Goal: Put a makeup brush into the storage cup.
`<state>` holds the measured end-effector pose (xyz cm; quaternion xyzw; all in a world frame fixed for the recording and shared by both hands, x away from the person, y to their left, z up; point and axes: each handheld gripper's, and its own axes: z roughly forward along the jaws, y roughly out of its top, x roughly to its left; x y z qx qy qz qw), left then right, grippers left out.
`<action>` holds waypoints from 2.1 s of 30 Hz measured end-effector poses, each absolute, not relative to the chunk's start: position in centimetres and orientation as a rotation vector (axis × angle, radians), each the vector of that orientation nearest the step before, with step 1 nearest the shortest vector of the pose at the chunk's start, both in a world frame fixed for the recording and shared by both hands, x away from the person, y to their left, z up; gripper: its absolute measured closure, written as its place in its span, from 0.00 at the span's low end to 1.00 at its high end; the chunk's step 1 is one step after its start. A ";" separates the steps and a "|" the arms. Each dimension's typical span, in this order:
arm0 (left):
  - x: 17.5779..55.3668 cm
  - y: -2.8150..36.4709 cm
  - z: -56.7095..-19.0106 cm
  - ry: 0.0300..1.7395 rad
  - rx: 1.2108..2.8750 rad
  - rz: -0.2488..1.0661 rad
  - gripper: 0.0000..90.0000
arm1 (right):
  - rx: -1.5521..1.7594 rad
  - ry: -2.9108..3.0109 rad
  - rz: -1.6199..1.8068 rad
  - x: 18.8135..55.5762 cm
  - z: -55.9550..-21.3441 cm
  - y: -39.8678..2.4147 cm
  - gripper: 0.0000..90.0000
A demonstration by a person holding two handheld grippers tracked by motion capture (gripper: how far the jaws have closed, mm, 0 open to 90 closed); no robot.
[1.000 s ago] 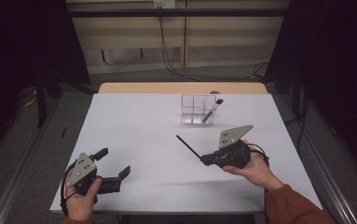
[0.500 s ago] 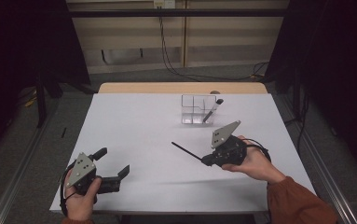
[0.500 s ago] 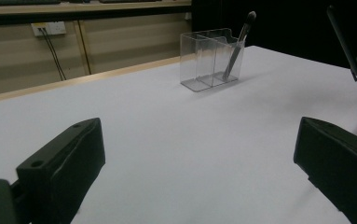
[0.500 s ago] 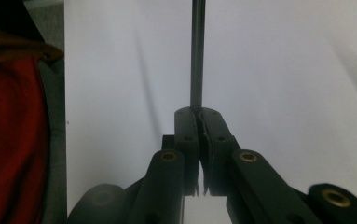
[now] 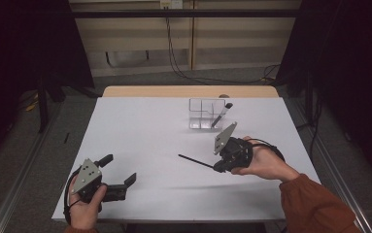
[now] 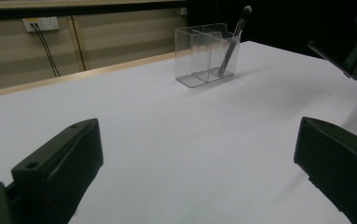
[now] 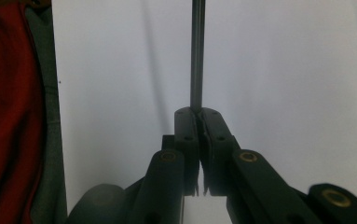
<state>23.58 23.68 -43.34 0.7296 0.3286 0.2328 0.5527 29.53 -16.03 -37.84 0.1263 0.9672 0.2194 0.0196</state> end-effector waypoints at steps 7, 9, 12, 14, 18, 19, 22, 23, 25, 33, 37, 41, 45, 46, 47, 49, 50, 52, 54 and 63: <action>23.6 23.7 -43.3 0.777 1.723 0.550 0.01 | 0.348 3.055 0.563 29.6 -37.9 -15.4 0.96; 23.6 23.7 -43.3 0.779 1.722 0.552 0.01 | 0.318 3.070 0.534 29.6 -38.0 -15.2 0.96; 23.5 23.7 -43.2 0.771 1.720 0.563 0.02 | 0.303 3.087 0.509 29.5 -38.3 -14.9 0.96; 23.5 23.6 -43.1 0.764 1.715 0.564 0.02 | 0.289 3.102 0.490 29.4 -38.4 -14.8 0.96; 23.5 23.6 -43.0 0.772 1.705 0.559 0.02 | 0.270 3.119 0.453 29.7 -38.8 -14.7 0.96; 23.6 23.6 -42.9 0.772 1.704 0.561 0.02 | 0.267 3.121 0.445 29.8 -38.8 -14.7 0.96; 23.5 23.5 -42.7 0.769 1.703 0.558 0.02 | 0.272 3.121 0.438 29.8 -38.7 -14.7 0.96; 23.5 23.4 -42.6 0.766 1.705 0.556 0.03 | 0.269 3.121 0.441 29.8 -38.6 -14.8 0.96; 23.4 23.3 -42.3 0.759 1.699 0.542 0.03 | 0.272 3.112 0.452 29.8 -38.4 -14.8 0.96; 23.9 22.7 -41.3 0.751 1.692 0.551 0.02 | 0.292 3.078 0.499 29.8 -37.8 -15.3 0.96; 24.2 21.9 -40.9 0.716 1.721 0.541 0.02 | 0.276 3.080 0.494 29.9 -37.9 -15.3 0.96; 24.5 20.8 -40.6 0.675 1.746 0.504 0.02 | 0.274 3.090 0.486 29.9 -38.1 -15.0 0.96; 24.9 19.5 -40.3 0.627 1.774 0.478 0.02 | 0.270 3.076 0.492 30.0 -38.1 -14.9 0.96; 25.0 19.2 -40.3 0.621 1.779 0.478 0.02 | 0.273 3.080 0.494 30.0 -38.1 -14.9 0.96; 25.2 18.9 -40.3 0.613 1.786 0.473 0.02 | 0.278 3.082 0.493 30.0 -38.1 -14.9 0.96; 25.4 18.4 -40.4 0.604 1.794 0.460 0.02 | 0.277 3.085 0.481 29.9 -38.1 -14.9 0.96; 25.5 18.0 -40.3 0.592 1.806 0.466 0.02 | 0.262 3.085 0.479 29.9 -38.1 -14.9 0.96; 25.7 17.7 -40.2 0.580 1.825 0.450 0.02 | 0.258 3.086 0.486 29.9 -38.1 -14.9 0.96; 25.8 17.2 -40.0 0.562 1.847 0.428 0.03 | 0.260 3.087 0.485 29.9 -38.1 -14.9 0.96; 26.1 14.8 -39.3 0.447 1.932 0.385 0.03 | 0.255 3.089 0.482 29.9 -38.1 -14.8 0.96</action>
